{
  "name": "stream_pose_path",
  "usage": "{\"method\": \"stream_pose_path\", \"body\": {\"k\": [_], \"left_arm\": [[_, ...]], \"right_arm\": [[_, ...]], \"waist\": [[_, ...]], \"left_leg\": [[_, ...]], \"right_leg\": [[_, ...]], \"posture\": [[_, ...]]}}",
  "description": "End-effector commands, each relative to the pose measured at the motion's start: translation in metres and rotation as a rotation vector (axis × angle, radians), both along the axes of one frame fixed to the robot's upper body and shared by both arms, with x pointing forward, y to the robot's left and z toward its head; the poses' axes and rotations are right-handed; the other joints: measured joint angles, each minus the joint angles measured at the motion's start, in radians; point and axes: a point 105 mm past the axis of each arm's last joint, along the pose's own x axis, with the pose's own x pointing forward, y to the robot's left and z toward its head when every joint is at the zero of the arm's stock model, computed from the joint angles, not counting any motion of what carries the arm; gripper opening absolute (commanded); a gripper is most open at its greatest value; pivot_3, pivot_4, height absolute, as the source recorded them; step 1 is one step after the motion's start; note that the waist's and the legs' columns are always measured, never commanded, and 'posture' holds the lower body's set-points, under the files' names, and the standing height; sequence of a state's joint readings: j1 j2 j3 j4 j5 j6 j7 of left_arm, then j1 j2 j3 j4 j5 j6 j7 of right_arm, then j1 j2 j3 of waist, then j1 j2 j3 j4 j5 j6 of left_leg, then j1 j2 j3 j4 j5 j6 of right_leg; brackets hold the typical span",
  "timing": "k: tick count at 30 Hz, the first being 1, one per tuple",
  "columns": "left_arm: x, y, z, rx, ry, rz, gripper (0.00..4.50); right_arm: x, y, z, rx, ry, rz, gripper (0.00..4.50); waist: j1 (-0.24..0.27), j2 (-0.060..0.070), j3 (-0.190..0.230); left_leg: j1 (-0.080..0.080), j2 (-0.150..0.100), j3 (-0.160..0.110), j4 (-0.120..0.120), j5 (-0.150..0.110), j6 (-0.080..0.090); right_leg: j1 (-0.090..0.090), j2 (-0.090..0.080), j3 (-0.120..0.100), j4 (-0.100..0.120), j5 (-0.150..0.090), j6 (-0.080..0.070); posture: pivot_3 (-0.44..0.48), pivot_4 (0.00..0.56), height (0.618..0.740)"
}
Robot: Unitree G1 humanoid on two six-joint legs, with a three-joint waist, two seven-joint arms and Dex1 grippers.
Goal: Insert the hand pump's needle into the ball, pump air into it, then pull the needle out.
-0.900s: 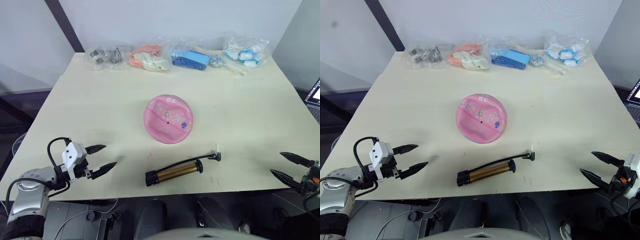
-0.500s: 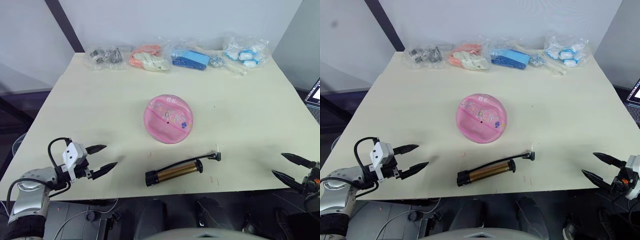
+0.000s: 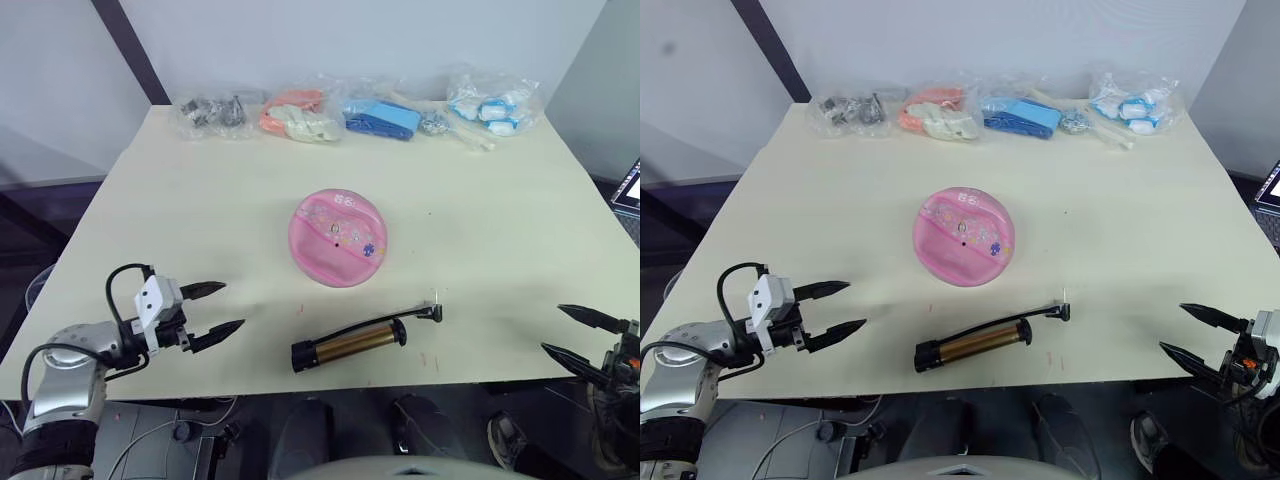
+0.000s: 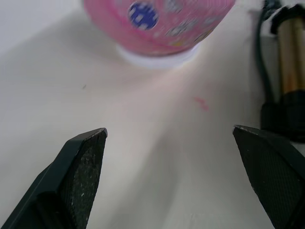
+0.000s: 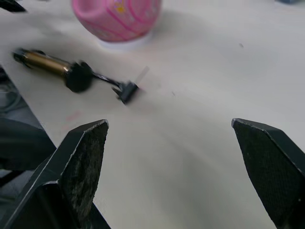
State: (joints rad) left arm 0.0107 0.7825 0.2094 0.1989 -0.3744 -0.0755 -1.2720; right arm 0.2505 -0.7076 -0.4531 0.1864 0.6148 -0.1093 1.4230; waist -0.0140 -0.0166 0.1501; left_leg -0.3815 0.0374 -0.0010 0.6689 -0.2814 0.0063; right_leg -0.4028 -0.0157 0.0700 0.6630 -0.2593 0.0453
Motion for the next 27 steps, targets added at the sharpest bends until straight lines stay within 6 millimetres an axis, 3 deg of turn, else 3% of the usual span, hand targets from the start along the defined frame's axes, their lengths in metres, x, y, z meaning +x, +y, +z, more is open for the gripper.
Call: {"method": "stream_pose_path", "body": {"k": [1,5,10,27], "left_arm": [[0.002,-0.033,0.011,0.0,0.007,-0.113,4.5],[0.005,-0.065,0.011,-0.006,0.051,-0.173,4.5],[0.001,-0.1,-0.003,0.016,0.122,-0.263,4.5],[0.015,-0.155,-0.03,0.088,0.128,-0.286,4.5]], "right_arm": [[-0.003,0.006,0.016,0.039,-0.033,0.057,4.36],[-0.004,0.013,0.021,0.066,-0.033,0.108,4.36],[-0.002,0.021,0.027,0.082,-0.044,0.149,4.36],[-0.011,0.038,0.04,0.082,-0.059,0.227,4.36]], "waist": [[0.0,0.0,0.0],[0.001,0.001,0.0],[-0.002,0.001,0.001],[0.001,0.001,0.001]], "left_leg": [[0.0,0.0,0.0,0.0,0.0,0.0],[0.0,0.0,0.0,0.001,0.0,0.0],[0.0,0.0,-0.001,0.0,0.0,0.0],[0.0,-0.001,-0.002,0.001,0.0,0.0]], "right_leg": [[0.0,0.0,0.0,0.0,0.0,0.0],[0.0,0.0,0.0,0.0,0.0,0.0],[0.0,0.001,0.0,0.0,0.0,0.0],[0.001,0.001,0.0,0.0,0.0,0.0]], "posture": [[0.0,0.15,0.74],[0.0,0.15,0.74],[0.0,0.15,0.74],[0.0,0.15,0.74]]}}
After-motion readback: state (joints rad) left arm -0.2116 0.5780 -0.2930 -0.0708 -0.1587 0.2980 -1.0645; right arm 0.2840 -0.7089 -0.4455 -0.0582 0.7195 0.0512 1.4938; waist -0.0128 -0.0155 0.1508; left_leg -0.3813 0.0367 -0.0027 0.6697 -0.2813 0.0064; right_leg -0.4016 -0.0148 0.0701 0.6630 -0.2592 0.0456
